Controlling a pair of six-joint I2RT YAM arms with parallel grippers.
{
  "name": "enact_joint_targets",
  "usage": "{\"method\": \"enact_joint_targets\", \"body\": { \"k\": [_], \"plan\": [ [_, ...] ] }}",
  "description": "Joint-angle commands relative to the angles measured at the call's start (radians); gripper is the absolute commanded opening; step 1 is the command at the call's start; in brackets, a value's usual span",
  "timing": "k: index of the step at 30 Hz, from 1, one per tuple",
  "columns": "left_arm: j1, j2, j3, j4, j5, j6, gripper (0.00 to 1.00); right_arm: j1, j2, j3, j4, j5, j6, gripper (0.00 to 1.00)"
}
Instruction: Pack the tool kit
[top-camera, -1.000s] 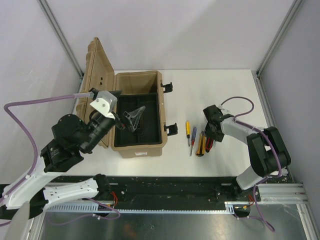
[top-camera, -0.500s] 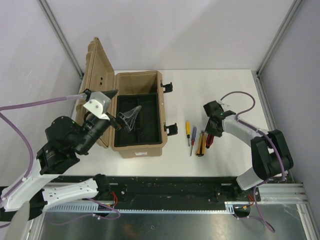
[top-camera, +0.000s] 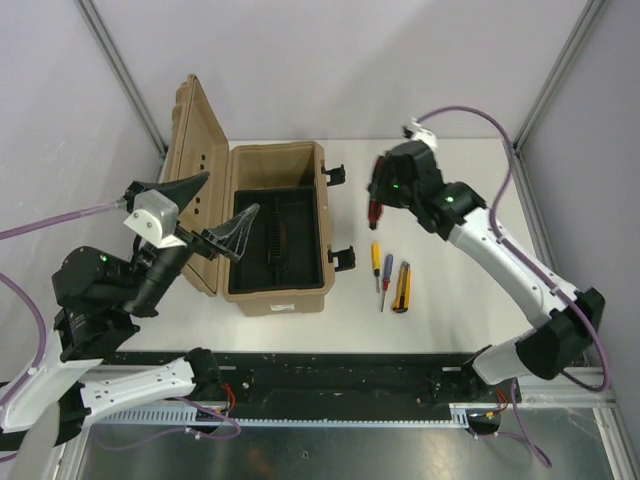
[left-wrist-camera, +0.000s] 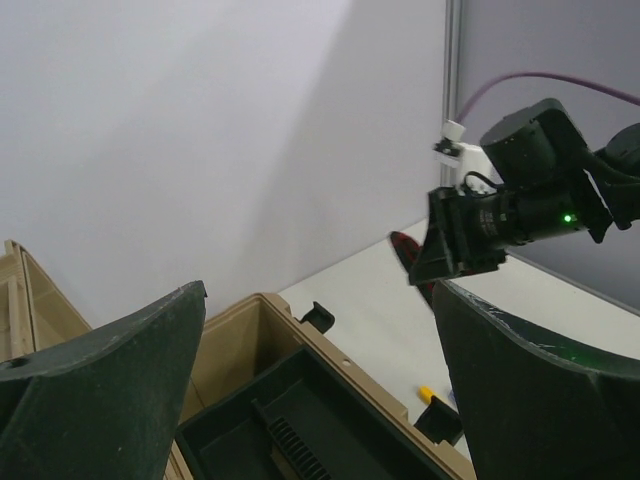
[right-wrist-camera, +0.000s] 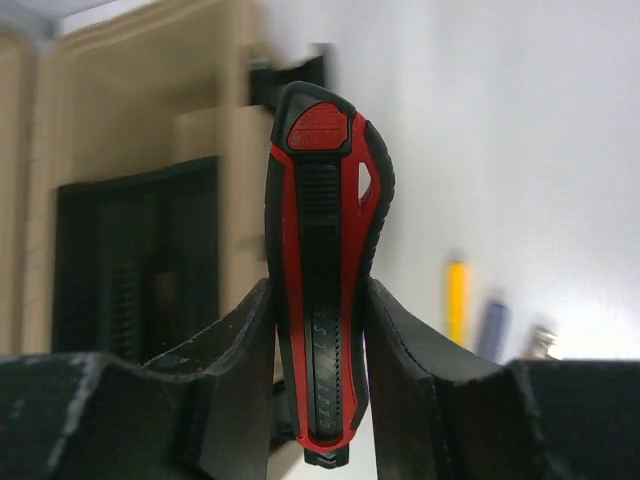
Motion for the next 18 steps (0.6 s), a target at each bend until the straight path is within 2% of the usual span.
{"method": "enact_joint_targets", "body": {
  "k": [1,5,10,18],
  "plan": [
    [0.005,-0.009,-0.011,0.045,-0.015,0.034,0.99,0.175,0.150,0.211,0.003,0.009,-0.072,0.15],
    [0.005,-0.022,-0.015,0.047,-0.013,0.033,0.99,0.288,0.317,0.399,-0.028,0.049,-0.094,0.15],
    [0.005,-0.045,-0.023,0.045,-0.017,0.032,0.99,0.366,0.510,0.624,-0.166,0.143,-0.070,0.15],
    [0.005,-0.073,-0.037,0.048,-0.035,0.038,1.00,0.384,0.608,0.663,-0.234,0.110,-0.037,0.16]
  ]
}}
